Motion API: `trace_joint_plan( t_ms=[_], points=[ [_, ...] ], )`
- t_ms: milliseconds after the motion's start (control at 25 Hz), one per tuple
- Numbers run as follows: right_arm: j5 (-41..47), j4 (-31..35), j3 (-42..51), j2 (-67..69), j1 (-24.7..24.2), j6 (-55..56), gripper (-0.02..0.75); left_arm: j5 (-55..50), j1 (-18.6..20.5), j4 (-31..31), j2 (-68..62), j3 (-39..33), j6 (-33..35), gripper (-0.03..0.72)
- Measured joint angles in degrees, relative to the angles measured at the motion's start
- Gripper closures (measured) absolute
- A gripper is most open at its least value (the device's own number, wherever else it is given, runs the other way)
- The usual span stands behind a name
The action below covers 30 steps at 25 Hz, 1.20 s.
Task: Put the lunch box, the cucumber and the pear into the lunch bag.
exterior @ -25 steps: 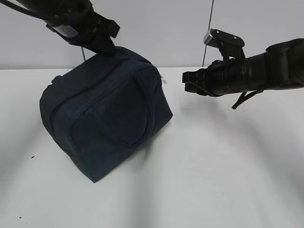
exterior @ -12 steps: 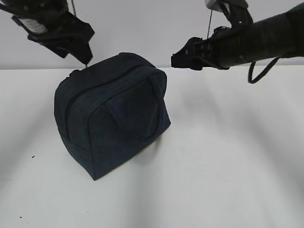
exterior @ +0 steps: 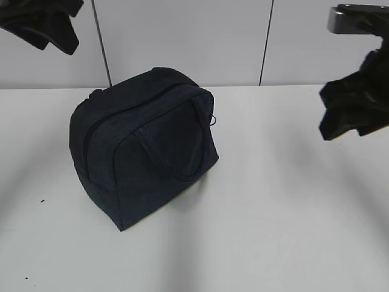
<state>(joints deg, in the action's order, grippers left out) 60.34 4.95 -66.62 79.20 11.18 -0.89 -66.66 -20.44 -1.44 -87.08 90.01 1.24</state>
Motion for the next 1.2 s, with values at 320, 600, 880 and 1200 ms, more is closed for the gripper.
trace_joint_plan(
  t_ms=[320, 600, 880, 1200],
  points=[
    [6.3, -3.3, 13.4, -23.9, 0.0, 1.2, 0.288, 4.2, -0.2, -1.1, 23.2, -27.6, -2.7, 0.384],
    [10.3, -5.0, 24.4, -41.5, 0.0, 1.7, 0.288, 1.6, -0.2, -1.1, 44.8, -41.0, -4.3, 0.426],
    [11.6, -7.7, 31.6, -58.2, 0.0, 1.8, 0.289, -0.7, -0.2, -1.0, 66.2, -47.0, -4.6, 0.432],
    [12.1, -9.8, 35.4, -73.6, 0.0, 0.9, 0.293, 1.3, -0.2, 3.0, 81.4, -58.6, -4.6, 0.432]
  ],
)
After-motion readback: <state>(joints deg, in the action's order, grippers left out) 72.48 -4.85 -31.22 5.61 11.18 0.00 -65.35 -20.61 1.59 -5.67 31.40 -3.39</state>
